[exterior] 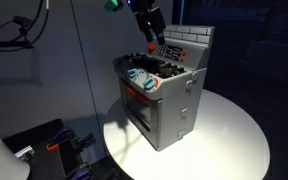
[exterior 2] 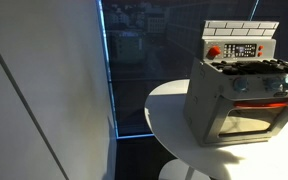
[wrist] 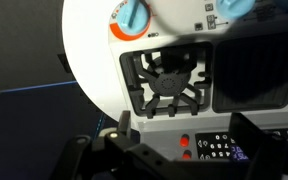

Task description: Press the top right button on the stove

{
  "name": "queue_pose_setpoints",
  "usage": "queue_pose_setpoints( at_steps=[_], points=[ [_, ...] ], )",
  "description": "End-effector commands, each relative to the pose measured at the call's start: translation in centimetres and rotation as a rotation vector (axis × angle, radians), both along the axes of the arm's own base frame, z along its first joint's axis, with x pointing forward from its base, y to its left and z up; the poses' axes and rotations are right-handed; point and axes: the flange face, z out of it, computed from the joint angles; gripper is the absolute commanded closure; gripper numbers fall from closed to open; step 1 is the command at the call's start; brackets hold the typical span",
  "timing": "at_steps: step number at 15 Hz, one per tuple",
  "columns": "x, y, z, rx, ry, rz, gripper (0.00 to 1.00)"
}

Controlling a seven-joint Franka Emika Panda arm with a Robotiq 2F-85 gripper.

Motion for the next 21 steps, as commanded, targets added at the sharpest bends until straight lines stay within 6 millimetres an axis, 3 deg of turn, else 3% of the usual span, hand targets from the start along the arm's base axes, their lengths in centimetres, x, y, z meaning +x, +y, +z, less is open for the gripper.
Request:
queue_pose_setpoints(
  at_steps=[1, 9, 11, 21],
  points=[
    [2.0, -0.9, -0.3, -0.012, -0.035, -0.049, 0.0],
    [4.7, -2.9, -1.8, -0.042, -0.048, -0.109, 0.0],
    [3.8, -2.6, -2.2, -0.023, -0.038, -0.087, 0.0],
    [4.9, -2.8, -2.5, -0.018, -0.03, -0.099, 0.0]
  ],
)
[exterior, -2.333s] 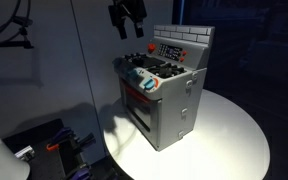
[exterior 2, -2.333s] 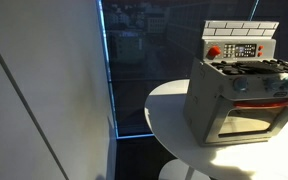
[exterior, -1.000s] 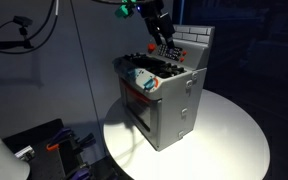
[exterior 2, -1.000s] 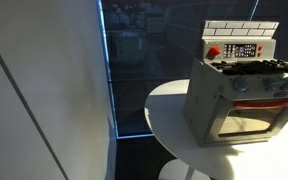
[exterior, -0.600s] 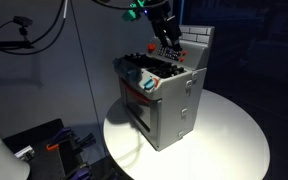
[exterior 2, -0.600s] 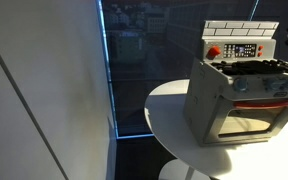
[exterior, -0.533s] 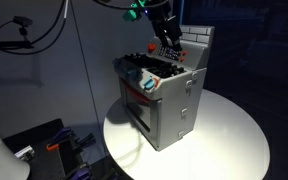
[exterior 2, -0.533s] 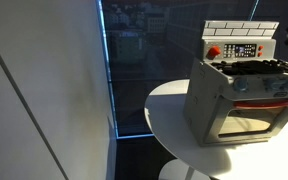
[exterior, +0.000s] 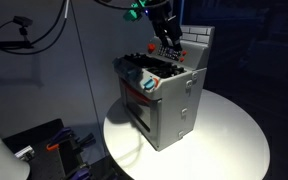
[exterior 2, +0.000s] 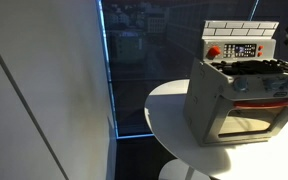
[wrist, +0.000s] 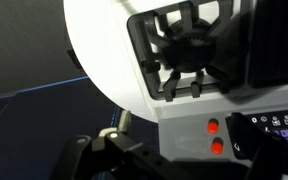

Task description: Press the top right button on the stove

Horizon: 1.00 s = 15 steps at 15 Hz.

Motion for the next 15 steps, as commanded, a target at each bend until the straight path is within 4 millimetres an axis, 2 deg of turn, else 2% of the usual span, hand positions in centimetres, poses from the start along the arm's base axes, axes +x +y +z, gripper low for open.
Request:
queue_pose_setpoints(
  at_steps=[1, 7, 15],
  points=[
    [0.8, -0.3, -0.4, 0.008, 0.01, -0.018, 0.0],
    [2.2, -1.1, -1.9, 0.013, 0.007, -0.069, 0.0],
    [4.2, -1.5, -2.7, 0.022, -0.014, -0.108, 0.0]
  ],
)
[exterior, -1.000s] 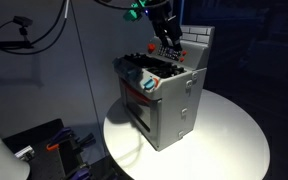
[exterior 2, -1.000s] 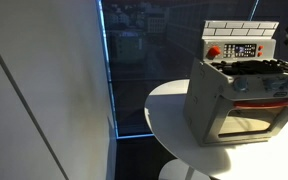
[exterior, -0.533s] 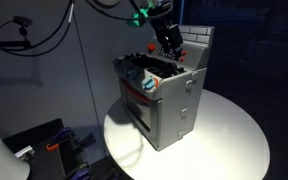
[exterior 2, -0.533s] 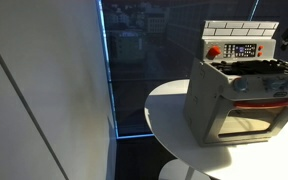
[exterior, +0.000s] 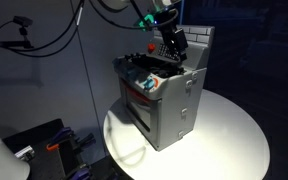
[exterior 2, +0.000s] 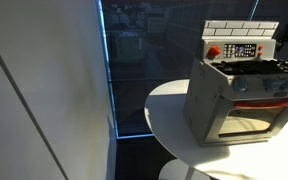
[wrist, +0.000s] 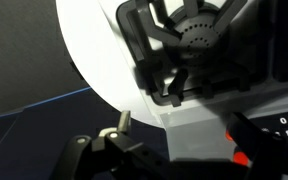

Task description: Press the top right button on the stove

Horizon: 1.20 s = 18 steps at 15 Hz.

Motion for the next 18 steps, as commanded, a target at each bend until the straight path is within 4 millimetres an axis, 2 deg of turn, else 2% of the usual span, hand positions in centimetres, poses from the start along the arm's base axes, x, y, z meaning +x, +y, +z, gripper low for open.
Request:
queue_pose_setpoints(
  at_steps=[1, 10, 18],
  points=[
    [1.6, -0.1, 0.3, -0.015, -0.028, -0.024, 0.0],
    [4.2, -0.1, -0.4, -0.013, -0.028, -0.043, 0.0],
    [5.4, 0.0, -0.9, -0.018, -0.031, -0.035, 0.0]
  ],
)
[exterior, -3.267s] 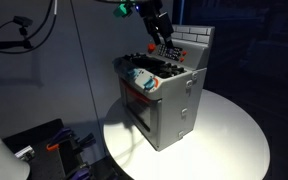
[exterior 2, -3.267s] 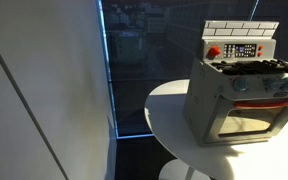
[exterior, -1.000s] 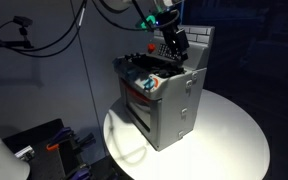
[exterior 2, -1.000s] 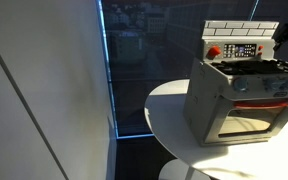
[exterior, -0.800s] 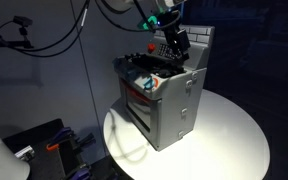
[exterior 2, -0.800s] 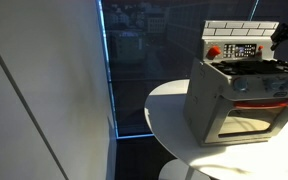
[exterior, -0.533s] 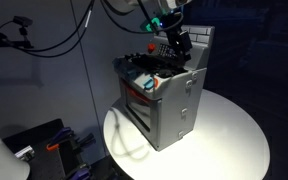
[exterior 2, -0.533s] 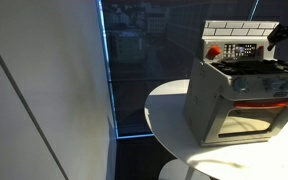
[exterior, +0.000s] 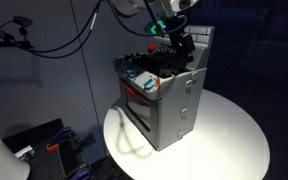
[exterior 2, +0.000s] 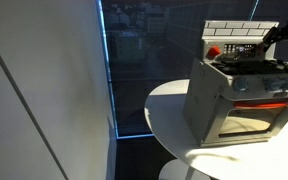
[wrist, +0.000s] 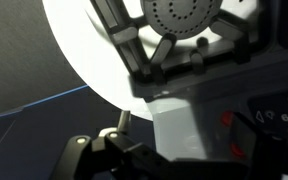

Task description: Press the top right button on the stove

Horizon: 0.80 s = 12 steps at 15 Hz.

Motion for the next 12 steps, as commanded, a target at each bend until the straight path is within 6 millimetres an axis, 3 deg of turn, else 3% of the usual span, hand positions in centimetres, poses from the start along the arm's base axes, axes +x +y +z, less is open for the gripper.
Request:
queue_pose_setpoints(
  at_steps=[1, 12],
  points=[
    [1.08, 0.0, 0.5, -0.017, -0.019, -0.01, 0.0],
    [1.86, 0.31, 0.69, -0.027, -0.037, -0.003, 0.0]
  ],
)
